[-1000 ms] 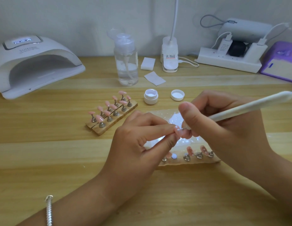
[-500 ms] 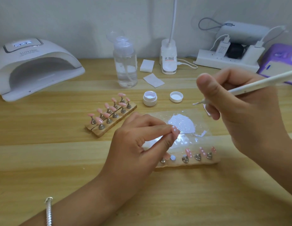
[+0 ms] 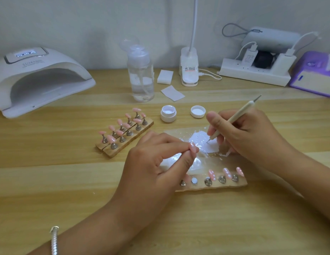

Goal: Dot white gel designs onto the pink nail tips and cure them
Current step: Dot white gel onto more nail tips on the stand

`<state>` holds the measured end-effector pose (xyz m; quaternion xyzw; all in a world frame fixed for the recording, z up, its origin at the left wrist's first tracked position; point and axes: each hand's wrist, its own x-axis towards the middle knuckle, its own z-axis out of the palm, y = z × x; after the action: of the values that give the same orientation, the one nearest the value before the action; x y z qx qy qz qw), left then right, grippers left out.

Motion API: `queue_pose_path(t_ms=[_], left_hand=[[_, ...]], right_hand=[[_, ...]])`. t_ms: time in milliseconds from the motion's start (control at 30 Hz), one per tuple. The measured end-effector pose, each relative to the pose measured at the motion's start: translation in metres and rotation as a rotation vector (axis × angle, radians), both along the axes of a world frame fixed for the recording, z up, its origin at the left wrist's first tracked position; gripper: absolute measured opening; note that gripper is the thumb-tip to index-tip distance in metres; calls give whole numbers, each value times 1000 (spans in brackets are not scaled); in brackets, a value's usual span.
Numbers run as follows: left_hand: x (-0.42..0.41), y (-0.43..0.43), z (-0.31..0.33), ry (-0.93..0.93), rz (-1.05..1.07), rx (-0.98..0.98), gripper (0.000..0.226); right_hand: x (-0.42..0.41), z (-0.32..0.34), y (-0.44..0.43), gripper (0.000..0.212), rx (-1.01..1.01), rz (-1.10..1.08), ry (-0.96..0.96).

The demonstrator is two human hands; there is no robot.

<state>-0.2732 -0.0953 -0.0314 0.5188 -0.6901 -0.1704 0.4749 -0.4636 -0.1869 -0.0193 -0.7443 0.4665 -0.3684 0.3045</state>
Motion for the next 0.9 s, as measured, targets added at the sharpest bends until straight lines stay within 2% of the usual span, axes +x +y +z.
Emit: queue_pose_path(t_ms=[100,300,500,600,700,900], left_hand=[[0,0,0,-3,-3,0,12],[0,0,-1,-7,-7,0,13],[0,1,-1,43,-29,28,11],[0,1,-2,39,-30,26,12],[-1,1,-2,54,-39,29,12],[-1,2,-1,88,-51,28,12]], right_hand=[[0,2,1,45,-36,5,-58],[1,-1,1,46,-20,13,-10],[6,18,12,44,-181,24,-312],[13,29,26,40,-209,39,-399],[17,33,39,30,-239,69,-386],[20,26,49,35,-155,110,-402]])
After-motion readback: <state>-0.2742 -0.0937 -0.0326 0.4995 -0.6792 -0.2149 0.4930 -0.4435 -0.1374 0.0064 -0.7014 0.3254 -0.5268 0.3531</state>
